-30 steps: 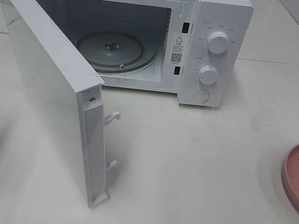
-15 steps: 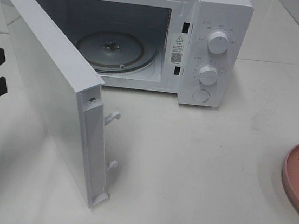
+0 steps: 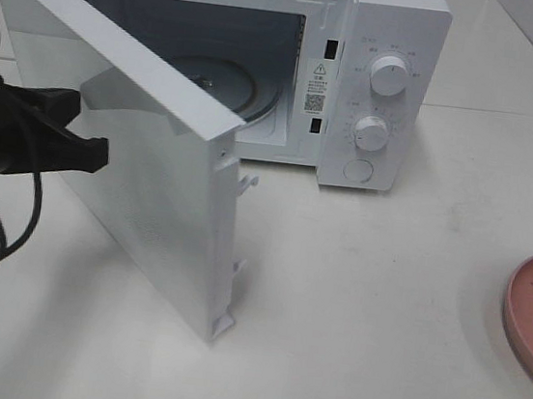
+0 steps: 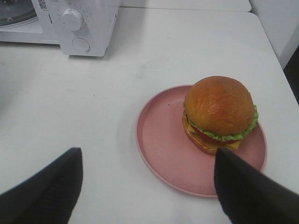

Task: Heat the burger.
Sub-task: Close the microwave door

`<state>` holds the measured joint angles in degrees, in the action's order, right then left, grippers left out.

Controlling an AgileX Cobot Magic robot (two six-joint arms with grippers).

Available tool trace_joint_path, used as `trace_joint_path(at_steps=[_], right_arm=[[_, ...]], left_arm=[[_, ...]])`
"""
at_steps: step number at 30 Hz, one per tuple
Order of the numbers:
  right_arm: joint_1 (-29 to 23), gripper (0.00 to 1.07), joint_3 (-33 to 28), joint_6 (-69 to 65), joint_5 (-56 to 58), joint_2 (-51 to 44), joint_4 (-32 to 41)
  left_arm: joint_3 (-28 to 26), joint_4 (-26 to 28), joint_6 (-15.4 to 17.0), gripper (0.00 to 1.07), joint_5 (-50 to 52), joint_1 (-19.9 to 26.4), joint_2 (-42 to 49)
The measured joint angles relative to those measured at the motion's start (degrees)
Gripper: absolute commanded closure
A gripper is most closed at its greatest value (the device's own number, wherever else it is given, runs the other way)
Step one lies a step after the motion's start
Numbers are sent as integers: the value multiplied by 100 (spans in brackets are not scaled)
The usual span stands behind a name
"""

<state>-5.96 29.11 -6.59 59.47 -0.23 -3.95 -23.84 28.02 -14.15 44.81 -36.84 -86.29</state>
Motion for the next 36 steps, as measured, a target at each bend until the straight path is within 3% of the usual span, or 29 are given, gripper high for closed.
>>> trace_joint_path(at_steps=[2,9,14,15,26,36], right_arm=[[0,32,0,0,0,0,0],[0,32,0,0,0,0,0],[0,32,0,0,0,0,0],[0,32,0,0,0,0,0],[0,32,0,0,0,0,0],[0,32,0,0,0,0,0]], left_arm=[[-252,309,-138,107,80,-269,-252],[-848,544,-235,107,80,-653,-785],[-1421,1049,-544,107,80,-877,-1215],[-1673,1272,-739,107,80,-940,-1381],[-2951,1914,-1369,107,46,-1031,-2131],[-3867,2303,-1679,107,-292,-1094,-2744]])
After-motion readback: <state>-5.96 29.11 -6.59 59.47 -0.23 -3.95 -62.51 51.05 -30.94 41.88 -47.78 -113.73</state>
